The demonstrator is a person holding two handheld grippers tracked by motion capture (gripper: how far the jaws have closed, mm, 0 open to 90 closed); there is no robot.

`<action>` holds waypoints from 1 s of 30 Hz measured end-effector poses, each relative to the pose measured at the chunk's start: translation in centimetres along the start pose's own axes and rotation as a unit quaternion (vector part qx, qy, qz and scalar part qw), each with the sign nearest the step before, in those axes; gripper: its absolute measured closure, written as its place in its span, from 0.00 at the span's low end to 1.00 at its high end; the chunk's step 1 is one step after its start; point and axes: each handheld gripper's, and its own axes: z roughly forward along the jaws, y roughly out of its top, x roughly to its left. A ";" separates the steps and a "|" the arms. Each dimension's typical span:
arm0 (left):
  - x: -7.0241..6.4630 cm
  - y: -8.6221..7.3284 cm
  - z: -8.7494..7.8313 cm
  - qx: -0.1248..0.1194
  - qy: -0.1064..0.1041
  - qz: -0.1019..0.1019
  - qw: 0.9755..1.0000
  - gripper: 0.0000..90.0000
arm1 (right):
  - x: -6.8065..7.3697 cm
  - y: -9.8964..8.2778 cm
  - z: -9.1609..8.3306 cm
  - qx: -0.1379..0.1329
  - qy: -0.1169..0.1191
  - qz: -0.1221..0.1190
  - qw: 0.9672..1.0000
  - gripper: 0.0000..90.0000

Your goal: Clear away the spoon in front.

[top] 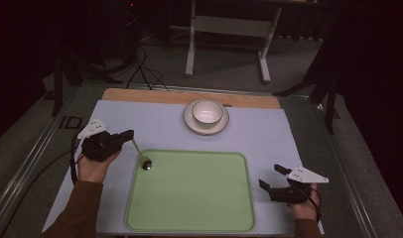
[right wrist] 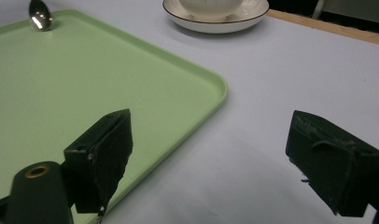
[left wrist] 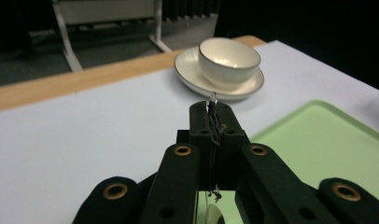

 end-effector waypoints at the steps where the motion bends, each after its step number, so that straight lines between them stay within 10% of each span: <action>1: -0.1 0.0 -0.1 0.003 -0.002 -0.002 1.000 0.98 | 0.0 0.0 0.0 0.000 0.000 0.000 1.000 0.16; 19: -1.2 -0.7 -1.3 0.031 -0.058 -0.004 0.998 0.99 | 0.0 0.0 0.0 0.002 0.001 0.000 1.000 0.16; 30: -0.4 -1.7 1.0 0.032 0.002 0.012 0.999 0.92 | 0.0 0.0 0.1 0.005 0.001 0.000 1.000 0.16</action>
